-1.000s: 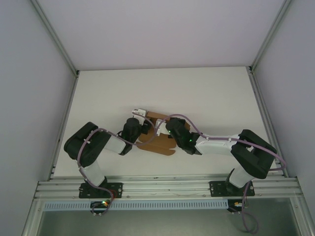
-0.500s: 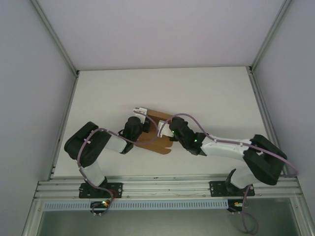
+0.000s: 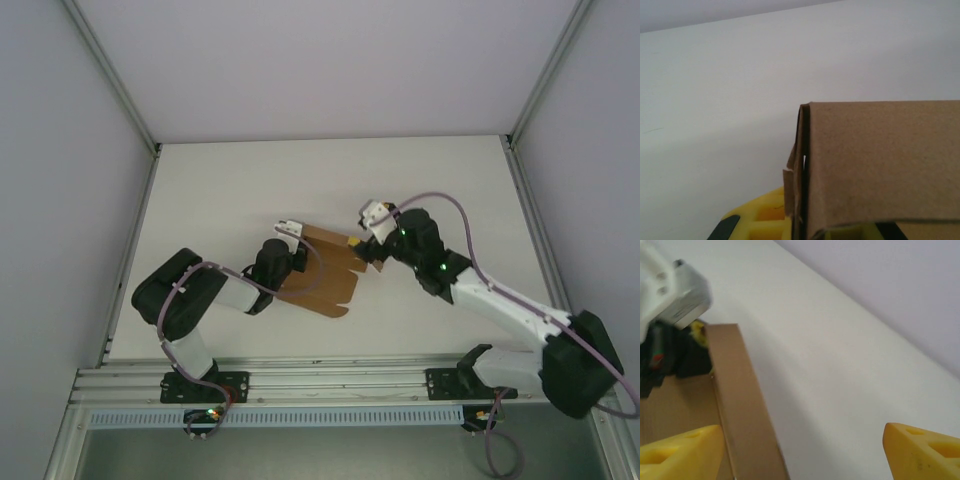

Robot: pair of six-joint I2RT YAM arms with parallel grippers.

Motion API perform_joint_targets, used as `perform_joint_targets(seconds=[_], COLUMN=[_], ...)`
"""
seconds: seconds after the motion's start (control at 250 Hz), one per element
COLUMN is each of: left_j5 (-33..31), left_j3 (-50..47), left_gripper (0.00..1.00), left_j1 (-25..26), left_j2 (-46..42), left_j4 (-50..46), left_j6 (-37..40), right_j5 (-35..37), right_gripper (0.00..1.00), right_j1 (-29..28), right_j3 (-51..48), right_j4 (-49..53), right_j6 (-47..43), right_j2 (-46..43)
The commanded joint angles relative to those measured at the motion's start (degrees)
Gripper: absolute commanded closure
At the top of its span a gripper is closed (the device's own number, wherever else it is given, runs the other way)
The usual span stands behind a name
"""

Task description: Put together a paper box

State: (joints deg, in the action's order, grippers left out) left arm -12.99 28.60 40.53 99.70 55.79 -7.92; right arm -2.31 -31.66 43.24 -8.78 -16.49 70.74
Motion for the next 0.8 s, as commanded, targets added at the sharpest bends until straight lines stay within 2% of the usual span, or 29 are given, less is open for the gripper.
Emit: perform_joint_targets(seconds=[0.0, 0.088, 0.172, 0.288, 0.535, 0.795], left_j5=[2.8, 3.4, 3.5, 3.9, 4.0, 2.8], left_j3=[-0.9, -1.5, -1.3, -1.3, -2.4, -2.1], left_gripper=[0.97, 0.92, 0.87, 0.86, 0.76, 0.75], left_j1=[0.5, 0.5, 0.5, 0.5, 0.5, 0.5], left_j2=[1.0, 0.4, 0.0, -0.9, -2.6, -2.8], left_j4=[1.6, 2.1, 1.3, 0.1, -1.3, -2.6], left_j6=[-1.3, -1.3, -0.9, -0.7, -0.3, 1.3], right_j5=[-6.7, -7.0, -9.6, -13.3, -10.9, -9.9], right_gripper=[0.16, 0.16, 0.16, 0.16, 0.17, 0.20], right_j1=[0.7, 0.6, 0.5, -0.6, -1.4, -1.4], right_j3=[9.2, 15.9, 18.6, 19.8, 19.5, 17.7], right_j4=[4.0, 8.0, 7.8, 7.1, 8.5, 9.8], right_j6=[9.2, 12.0, 14.5, 15.2, 15.3, 15.5], right_j2=[8.6, 16.3, 21.0, 25.2, 30.7, 32.9])
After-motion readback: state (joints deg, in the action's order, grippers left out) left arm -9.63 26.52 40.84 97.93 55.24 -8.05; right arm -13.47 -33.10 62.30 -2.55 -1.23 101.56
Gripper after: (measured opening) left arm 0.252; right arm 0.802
